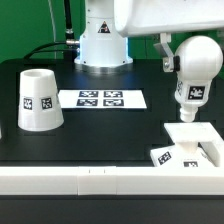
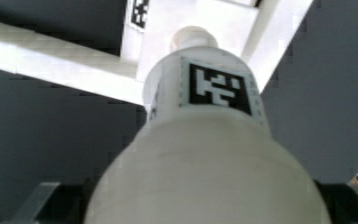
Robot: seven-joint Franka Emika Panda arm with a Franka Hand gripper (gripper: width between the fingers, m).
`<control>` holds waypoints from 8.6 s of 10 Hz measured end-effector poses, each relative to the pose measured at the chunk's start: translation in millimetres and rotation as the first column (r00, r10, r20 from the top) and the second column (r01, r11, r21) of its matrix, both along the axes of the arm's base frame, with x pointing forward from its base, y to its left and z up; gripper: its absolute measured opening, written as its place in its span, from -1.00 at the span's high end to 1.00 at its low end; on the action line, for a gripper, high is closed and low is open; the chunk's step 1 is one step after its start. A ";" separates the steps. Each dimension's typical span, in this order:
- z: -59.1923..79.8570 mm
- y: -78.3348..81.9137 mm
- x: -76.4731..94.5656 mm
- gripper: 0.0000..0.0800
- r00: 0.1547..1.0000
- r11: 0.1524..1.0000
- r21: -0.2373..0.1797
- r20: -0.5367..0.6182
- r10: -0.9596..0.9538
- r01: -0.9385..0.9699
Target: Assemble lamp
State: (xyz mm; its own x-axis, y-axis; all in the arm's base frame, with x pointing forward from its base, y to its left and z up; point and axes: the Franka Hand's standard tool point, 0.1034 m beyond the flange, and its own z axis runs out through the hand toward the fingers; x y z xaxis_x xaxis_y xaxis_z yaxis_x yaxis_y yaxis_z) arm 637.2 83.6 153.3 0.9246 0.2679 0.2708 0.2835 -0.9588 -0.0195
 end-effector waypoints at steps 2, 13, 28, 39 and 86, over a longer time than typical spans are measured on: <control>-6.5 -0.8 -1.4 -0.45 1.000 1.000 0.001 -0.006 -0.003 0.003; -26.4 2.3 -4.5 -0.45 1.000 1.000 0.001 -0.020 0.000 0.000; -4.0 2.4 -6.8 -0.75 1.000 1.000 0.000 0.031 0.000 0.000; -17.5 0.6 -16.0 -0.75 0.983 1.000 -0.010 -0.185 0.018 -0.020; -33.1 8.9 -17.9 -0.75 0.925 0.951 -0.003 -0.231 -0.303 0.311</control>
Offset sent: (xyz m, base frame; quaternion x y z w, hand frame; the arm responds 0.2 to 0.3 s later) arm 0.0010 0.0000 -0.0063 -0.0062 0.0104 -0.0060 0.9999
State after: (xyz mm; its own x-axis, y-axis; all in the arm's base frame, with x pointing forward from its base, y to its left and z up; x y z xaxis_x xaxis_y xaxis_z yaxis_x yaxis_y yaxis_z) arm 619.3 92.5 120.2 0.9978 -0.0441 0.0490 -0.0400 -0.9959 -0.0813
